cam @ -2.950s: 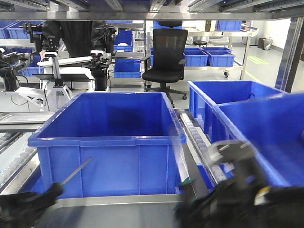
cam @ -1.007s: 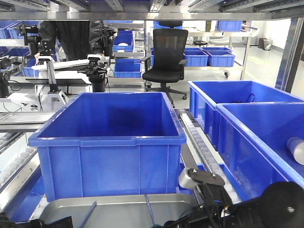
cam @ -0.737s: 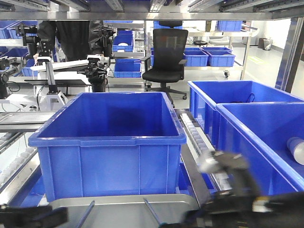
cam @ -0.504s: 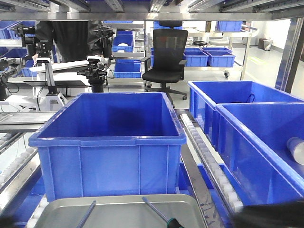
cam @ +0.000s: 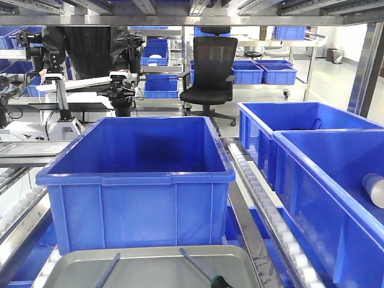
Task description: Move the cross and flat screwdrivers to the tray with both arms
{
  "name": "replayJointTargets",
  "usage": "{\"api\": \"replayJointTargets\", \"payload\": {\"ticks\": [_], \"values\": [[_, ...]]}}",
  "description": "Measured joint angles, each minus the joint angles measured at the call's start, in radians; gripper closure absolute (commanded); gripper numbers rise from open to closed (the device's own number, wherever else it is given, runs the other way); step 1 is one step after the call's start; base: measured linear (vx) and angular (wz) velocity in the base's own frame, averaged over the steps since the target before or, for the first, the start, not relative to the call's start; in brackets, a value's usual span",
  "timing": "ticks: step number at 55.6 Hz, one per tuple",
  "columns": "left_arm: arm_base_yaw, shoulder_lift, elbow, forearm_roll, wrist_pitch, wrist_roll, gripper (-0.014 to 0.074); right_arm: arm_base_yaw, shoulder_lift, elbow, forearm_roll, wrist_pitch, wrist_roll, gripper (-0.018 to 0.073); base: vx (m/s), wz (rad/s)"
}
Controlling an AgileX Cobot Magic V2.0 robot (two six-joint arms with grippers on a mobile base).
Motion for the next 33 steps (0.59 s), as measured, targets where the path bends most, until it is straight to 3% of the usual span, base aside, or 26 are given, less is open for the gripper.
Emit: {"api": "replayJointTargets", "payload": {"ticks": [22, 27, 33], "values": [[0.000, 0.000, 0.013, 0.002, -0.017, 0.000, 0.0594, 0.000, 0.000, 0.001, -0.001, 0.010, 0.002, 0.0567, 0.00, 0.00], [0.019, -0.016, 0.060, 0.111, -0.062, 0.010, 0.0594, 0.000, 0.000, 0.001, -0.001, 0.010, 0.002, 0.0567, 0.00, 0.01], [0.101, -0.088, 0.202, 0.260, -0.188, -0.036, 0.0594, 0.000, 0.000, 0.001, -0.001, 0.010, 0.002, 0.0567, 0.00, 0.01]]}}
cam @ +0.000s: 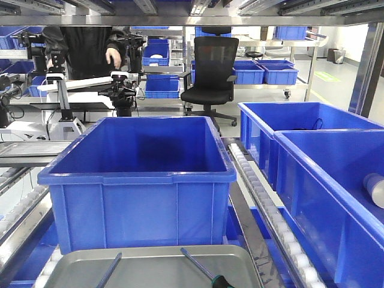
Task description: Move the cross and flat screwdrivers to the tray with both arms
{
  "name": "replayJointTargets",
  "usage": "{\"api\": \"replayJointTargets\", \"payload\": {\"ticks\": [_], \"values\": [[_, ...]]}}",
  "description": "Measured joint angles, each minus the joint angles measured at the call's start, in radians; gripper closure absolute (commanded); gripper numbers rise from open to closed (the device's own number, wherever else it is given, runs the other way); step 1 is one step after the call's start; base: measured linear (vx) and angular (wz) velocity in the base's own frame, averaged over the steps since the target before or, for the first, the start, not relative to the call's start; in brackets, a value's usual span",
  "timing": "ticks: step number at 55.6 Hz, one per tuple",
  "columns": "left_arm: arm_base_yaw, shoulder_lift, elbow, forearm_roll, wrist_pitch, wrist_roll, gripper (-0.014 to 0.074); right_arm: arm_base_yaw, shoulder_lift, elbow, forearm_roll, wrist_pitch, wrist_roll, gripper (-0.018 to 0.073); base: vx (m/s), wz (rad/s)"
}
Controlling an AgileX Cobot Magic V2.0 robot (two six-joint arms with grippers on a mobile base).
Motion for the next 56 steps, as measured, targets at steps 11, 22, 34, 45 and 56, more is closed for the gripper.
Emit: {"api": "replayJointTargets", "payload": {"ticks": [11, 22, 34, 45, 56], "values": [[0.138, -0.146, 0.268, 0.159, -0.184, -0.215, 0.0594, 0.000, 0.000, 0.000, -0.001, 0.000, 0.000, 0.0567, 0.00, 0.00], [0.173, -0.153, 0.297, 0.201, -0.128, -0.275, 0.0594, 0.000, 0.000, 0.000, -0.002, 0.002, 0.000, 0.0567, 0.00, 0.00], [0.174, -0.153, 0.297, 0.205, -0.100, -0.278, 0.0594, 0.000, 0.000, 0.000, -0.002, 0.003, 0.000, 0.0567, 0.00, 0.00], [0.174, -0.153, 0.297, 0.207, -0.096, -0.278, 0.0594, 0.000, 0.000, 0.000, -0.002, 0.003, 0.000, 0.0567, 0.00, 0.00], [0.174, -0.153, 0.297, 0.207, -0.096, -0.278, 0.0594, 0.000, 0.000, 0.001, -0.002, 0.003, 0.000, 0.0567, 0.00, 0.00]]}}
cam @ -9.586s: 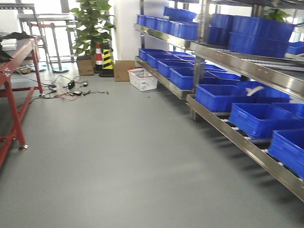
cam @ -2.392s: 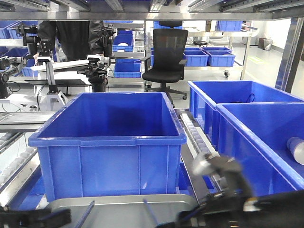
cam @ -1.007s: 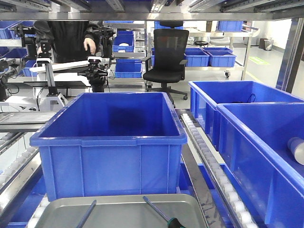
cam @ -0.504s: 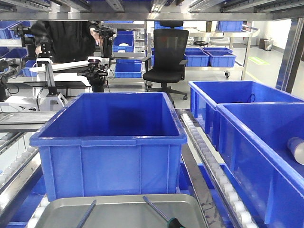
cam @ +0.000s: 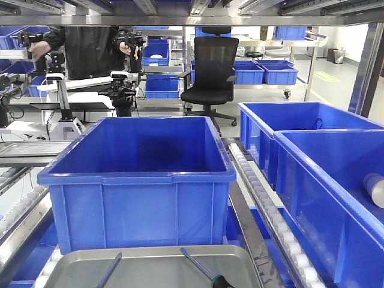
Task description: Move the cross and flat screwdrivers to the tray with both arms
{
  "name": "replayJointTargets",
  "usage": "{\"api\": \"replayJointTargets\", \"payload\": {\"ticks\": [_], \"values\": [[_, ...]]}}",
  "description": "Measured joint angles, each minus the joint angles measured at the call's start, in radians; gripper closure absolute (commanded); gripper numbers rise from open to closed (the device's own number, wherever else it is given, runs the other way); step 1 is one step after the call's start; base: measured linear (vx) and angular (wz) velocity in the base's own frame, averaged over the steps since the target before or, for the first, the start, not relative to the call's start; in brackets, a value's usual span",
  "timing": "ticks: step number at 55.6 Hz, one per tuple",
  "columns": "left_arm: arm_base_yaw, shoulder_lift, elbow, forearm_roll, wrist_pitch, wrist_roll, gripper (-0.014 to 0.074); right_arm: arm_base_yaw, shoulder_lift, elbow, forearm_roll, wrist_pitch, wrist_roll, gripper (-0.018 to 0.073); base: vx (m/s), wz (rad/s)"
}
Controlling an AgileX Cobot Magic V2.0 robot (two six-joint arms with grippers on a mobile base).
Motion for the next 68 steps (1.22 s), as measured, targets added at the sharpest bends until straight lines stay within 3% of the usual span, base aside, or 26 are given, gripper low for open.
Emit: {"api": "replayJointTargets", "payload": {"ticks": [5, 19, 28, 44, 68], "values": [[0.000, 0.000, 0.000, 0.000, 0.000, 0.000, 0.0594, -0.018, -0.005, 0.026, -0.003, -0.021, -0.011, 0.0567, 0.00, 0.00], [0.000, 0.000, 0.000, 0.000, 0.001, 0.000, 0.0594, -0.354, -0.161, 0.369, -0.006, -0.325, -0.049, 0.0567, 0.00, 0.00], [0.000, 0.000, 0.000, 0.000, 0.001, 0.000, 0.0594, -0.482, -0.305, 0.526, 0.001, -0.371, -0.049, 0.0567, 0.00, 0.00], [0.000, -0.001, 0.000, 0.000, 0.001, 0.000, 0.0594, -0.511, -0.356, 0.530, 0.003, -0.252, -0.049, 0.0567, 0.00, 0.00], [0.000, -0.001, 0.000, 0.000, 0.001, 0.000, 0.0594, -0.511, -0.356, 0.530, 0.003, -0.238, -0.049, 0.0567, 0.00, 0.00]]}}
